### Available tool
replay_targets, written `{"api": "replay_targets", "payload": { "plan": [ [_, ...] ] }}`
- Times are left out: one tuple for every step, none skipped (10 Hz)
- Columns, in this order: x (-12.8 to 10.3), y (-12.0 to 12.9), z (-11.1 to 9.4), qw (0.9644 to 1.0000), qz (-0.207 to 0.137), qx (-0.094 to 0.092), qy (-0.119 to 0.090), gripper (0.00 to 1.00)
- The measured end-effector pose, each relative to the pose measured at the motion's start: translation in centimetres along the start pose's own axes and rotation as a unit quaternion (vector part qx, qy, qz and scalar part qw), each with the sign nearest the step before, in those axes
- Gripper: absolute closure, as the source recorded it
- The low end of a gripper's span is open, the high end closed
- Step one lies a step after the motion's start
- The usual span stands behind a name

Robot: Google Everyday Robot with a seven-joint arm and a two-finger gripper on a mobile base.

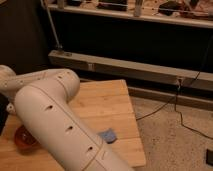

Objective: Stand the bottle upright

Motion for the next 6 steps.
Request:
{"api": "replay_targets", "payload": {
  "plan": [
    [0.0, 0.1, 0.0, 0.9999, 0.002, 0.004, -0.015, 0.2],
    [0.1, 0.1, 0.0, 0.9997, 0.0, 0.007, -0.025, 0.2],
    [0.2, 0.2, 0.2, 0.9994, -0.005, 0.009, -0.032, 0.2],
    [0.3, 0.3, 0.4, 0.9993, -0.009, 0.009, -0.035, 0.2],
    [0.2, 0.4, 0.8, 0.9989, -0.02, 0.012, -0.041, 0.2],
    [0.2, 0.5, 1.2, 0.9987, -0.027, 0.013, -0.042, 0.2]
  ]
}}
